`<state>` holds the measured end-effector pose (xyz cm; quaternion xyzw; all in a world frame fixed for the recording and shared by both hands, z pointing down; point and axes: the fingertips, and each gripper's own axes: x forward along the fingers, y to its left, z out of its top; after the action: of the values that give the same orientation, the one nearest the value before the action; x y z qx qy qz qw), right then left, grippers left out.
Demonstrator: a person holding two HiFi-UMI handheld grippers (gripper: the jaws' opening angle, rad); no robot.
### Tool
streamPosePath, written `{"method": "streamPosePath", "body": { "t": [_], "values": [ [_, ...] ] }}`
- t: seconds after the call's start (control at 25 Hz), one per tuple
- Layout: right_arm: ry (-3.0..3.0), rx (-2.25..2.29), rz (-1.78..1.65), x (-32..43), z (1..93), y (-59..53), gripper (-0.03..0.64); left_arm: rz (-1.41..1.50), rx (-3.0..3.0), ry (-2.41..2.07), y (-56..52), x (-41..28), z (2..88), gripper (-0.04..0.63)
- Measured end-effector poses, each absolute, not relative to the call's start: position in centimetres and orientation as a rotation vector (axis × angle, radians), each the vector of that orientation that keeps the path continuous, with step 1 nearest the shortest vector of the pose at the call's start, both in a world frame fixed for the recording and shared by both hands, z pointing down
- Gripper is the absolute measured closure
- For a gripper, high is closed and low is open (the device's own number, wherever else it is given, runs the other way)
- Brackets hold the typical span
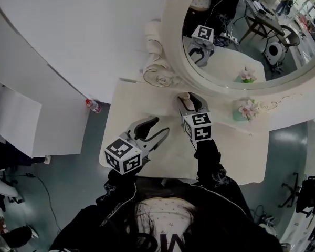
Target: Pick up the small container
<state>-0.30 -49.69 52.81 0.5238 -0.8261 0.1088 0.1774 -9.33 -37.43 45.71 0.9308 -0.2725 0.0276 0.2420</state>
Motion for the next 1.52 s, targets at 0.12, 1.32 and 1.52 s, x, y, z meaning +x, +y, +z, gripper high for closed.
{"method": "streamPosePath", "body": {
  "t": [0.12,1.32,1.52],
  "values": [
    [-2.347,1.488,0.315,-0.5,52.8,-49.9,0.445,0.077,2.541,-0.747,-37.5,-9.6,45.7,0.393],
    [-2.339,1.520,0.424,-1.2,52.0,-49.7,0.474,0.129,2.521,-0.718,-37.4,-9.7,47.4,0.393],
    [-2.373,1.496,0.429,-1.5,49.6,-48.3,0.474,0.145,2.513,-0.707,-36.8,-9.4,47.7,0.393]
  ]
}}
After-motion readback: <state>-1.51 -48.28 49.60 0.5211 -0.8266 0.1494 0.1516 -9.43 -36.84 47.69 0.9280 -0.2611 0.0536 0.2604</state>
